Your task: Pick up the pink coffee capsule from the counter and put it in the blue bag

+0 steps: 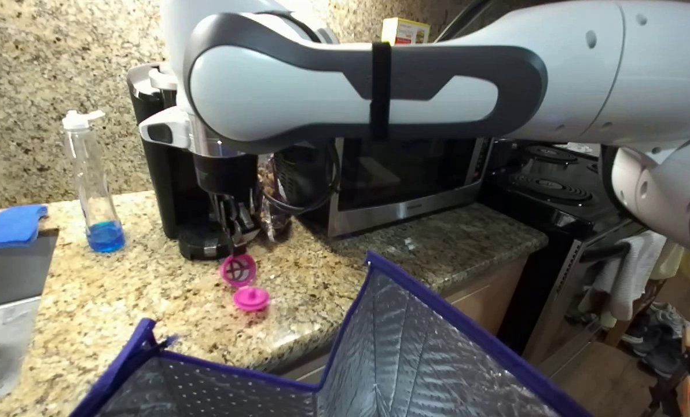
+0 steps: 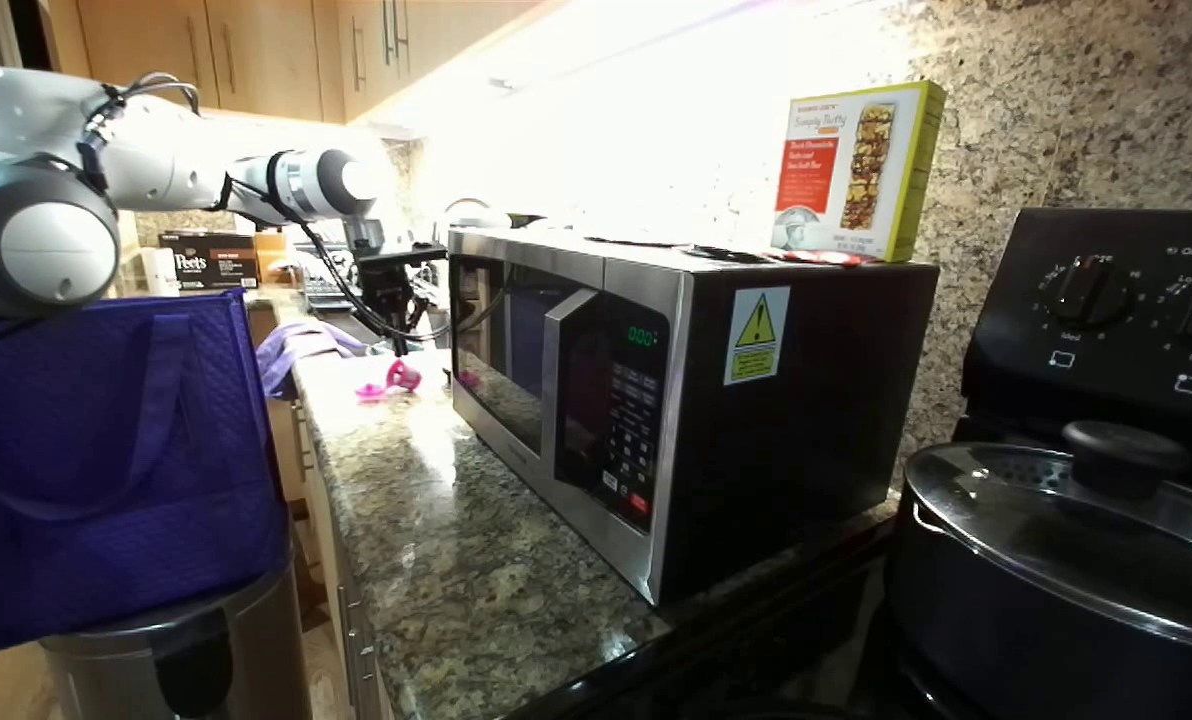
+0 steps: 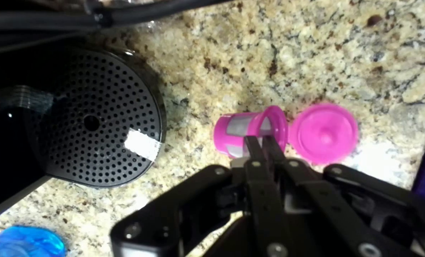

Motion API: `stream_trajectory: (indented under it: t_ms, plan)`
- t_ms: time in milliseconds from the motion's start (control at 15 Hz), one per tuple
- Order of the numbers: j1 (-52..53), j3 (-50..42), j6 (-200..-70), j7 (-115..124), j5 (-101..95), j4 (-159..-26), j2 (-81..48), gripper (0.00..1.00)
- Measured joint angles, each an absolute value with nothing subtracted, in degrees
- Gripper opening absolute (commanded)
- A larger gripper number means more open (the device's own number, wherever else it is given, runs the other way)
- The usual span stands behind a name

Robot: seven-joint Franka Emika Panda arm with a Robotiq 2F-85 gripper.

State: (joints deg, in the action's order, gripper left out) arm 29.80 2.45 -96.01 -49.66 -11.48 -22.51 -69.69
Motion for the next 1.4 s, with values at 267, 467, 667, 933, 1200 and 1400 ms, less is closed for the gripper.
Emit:
stream_trajectory:
  t_ms: [267,467,667,933,1200,1400]
  plan:
    - [31.45,1.2,-95.73,-41.51,-11.51,-22.14,-68.37,0.52]
    - [31.93,0.46,-95.56,-39.01,-11.58,-22.21,-68.25,0.71]
    - [32.21,-0.7,-94.5,-36.52,-11.81,-22.67,-68.25,0.92]
    - [32.84,-2.41,-93.2,-33.19,-12.11,-23.3,-68.52,1.0]
    - [33.31,-3.16,-91.94,-32.32,-12.98,-23.0,-69.29,1.0]
    - [33.61,-4.09,-92.38,-31.24,-13.73,-23.31,-69.67,1.0]
